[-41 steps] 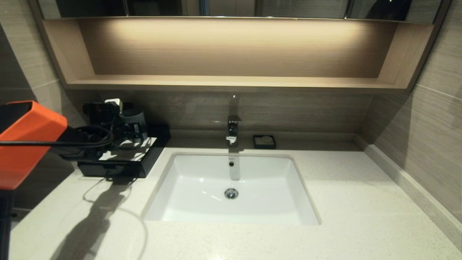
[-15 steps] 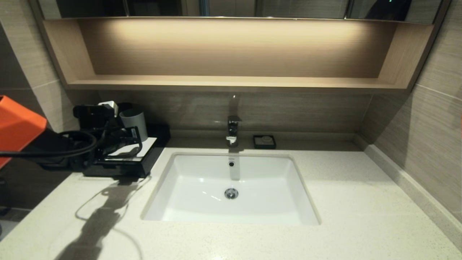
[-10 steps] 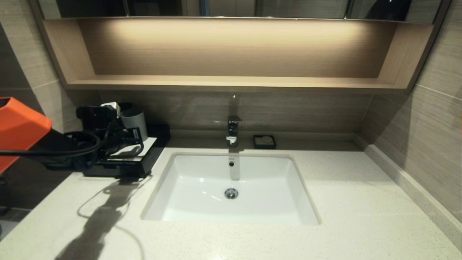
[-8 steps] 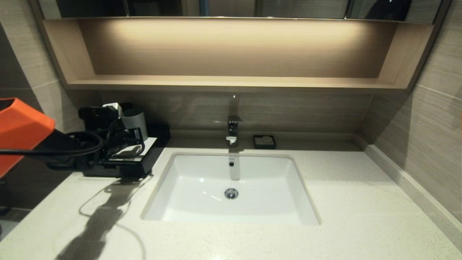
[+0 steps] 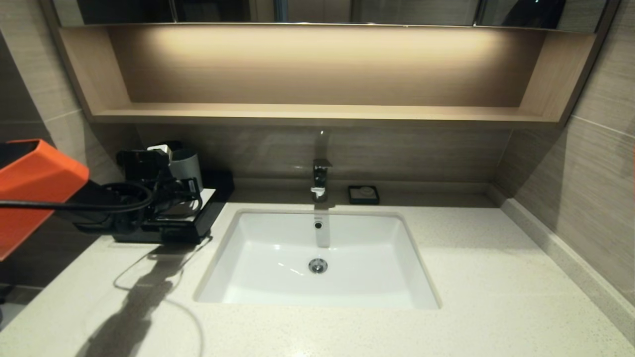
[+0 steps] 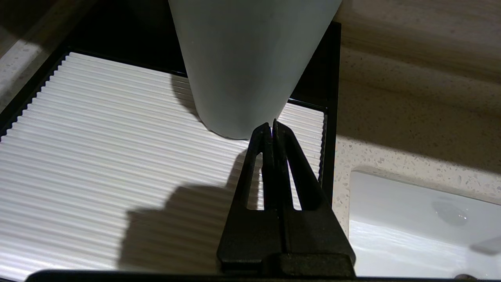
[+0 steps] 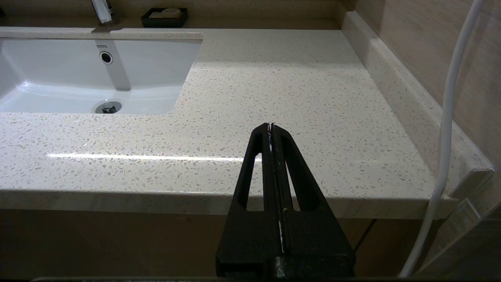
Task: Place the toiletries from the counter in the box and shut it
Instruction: Place the cup on the storage box
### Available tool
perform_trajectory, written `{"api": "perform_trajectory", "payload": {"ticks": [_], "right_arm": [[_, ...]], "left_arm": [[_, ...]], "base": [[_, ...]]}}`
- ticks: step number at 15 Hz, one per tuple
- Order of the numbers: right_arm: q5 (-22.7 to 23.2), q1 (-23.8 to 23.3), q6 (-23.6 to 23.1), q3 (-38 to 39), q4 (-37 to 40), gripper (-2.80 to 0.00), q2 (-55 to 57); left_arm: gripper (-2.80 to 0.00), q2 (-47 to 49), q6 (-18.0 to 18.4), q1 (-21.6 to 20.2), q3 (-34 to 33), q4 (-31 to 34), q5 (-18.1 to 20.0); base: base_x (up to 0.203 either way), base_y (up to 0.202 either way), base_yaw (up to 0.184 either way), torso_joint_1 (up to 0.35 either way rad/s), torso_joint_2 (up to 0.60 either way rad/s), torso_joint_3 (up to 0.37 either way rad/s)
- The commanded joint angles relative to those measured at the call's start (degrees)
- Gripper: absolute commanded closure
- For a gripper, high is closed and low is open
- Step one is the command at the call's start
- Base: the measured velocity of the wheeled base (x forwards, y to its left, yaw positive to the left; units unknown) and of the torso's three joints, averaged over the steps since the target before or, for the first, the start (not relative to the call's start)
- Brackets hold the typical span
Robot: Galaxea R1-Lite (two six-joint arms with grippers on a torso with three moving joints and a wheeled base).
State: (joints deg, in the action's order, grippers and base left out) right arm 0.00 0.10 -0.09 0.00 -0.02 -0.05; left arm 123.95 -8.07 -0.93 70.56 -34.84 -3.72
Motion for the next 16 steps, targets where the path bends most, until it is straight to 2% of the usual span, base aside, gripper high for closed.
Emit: {"api": "perform_trajectory", "payload": {"ticks": [1,16], "right_arm": [[0.0,0.0,0.0,0.1,-0.1,0.0,0.0],[0.0,0.0,0.0,0.1,-0.1,0.0,0.0]], "left_arm": [[0.0,0.6,-0.1,0.0,0.3,-0.3,-0.1],[0.0,1.5,-0.2,-0.1,1.3,-0.6,0.0]], "base": [[0.0,0.0,0.0,0.0,0.0,0.0],[0.0,0.0,0.0,0.0,0.0,0.0]]}}
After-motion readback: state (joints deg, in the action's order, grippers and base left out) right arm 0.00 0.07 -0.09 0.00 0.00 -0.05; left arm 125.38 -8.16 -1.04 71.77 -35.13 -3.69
